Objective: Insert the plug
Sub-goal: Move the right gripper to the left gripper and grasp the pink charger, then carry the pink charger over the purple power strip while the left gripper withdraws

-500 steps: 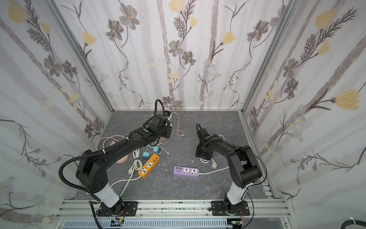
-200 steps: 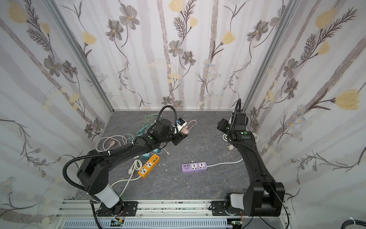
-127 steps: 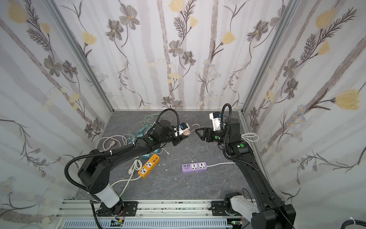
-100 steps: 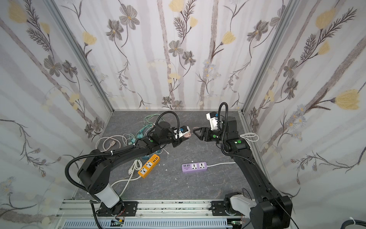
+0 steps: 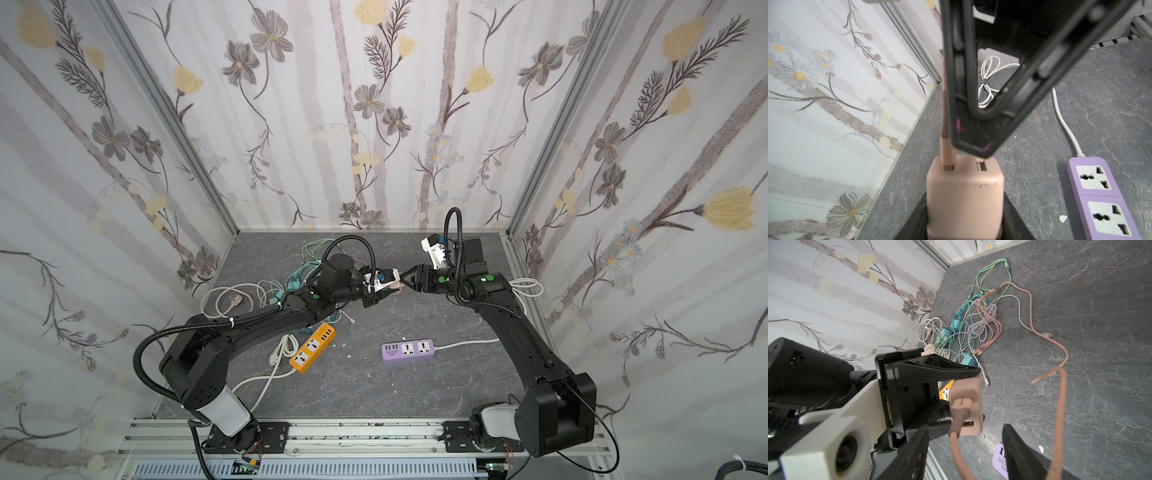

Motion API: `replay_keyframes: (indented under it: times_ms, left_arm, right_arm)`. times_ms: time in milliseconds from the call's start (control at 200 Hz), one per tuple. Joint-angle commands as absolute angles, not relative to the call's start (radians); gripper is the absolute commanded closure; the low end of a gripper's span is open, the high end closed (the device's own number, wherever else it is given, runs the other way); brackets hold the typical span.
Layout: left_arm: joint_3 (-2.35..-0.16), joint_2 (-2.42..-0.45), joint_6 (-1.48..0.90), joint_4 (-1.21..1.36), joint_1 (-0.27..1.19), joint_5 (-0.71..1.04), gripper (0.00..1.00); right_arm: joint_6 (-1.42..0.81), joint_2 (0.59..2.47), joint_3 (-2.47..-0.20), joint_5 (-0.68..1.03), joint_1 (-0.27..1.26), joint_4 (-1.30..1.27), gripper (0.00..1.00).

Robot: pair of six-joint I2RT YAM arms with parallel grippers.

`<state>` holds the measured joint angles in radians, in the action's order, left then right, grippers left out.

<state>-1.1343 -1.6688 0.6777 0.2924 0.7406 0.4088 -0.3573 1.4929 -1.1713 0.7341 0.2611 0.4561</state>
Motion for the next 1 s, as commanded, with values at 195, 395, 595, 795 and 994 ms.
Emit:
replay_keyframes:
  times_ms: [195,395,595,795,994]
  left_arm:
    - [-1.114,-1.66,0.688,0.363,0.751,0.432,1.0]
    - [-1.109,-1.66,0.687,0.377,0.752,0.443,1.0]
    - [-1.106,-1.665,0.688,0.377,0.753,0.438,1.0]
    - [-1.093,-1.656,0.633,0.392,0.753,0.422,0.7]
    - [-0.977,-1.572,0.522,0.393,0.738,0.363,0.0]
  right_arm:
    - [-0.302,1.568,-1.215,0.732,0.293,0.459,0.46]
    - [-0.246,1.633,-1.263,0.729,0.316,0.529,0.6]
    - [-0.193,1.659,-1.294,0.726,0.321,0.605,0.68]
    - [-0.038,1.647,-1.369,0.638,0.322,0.75,0.86]
    - [0.489,1.582,-1.344,0.505,0.314,1.083,1.0]
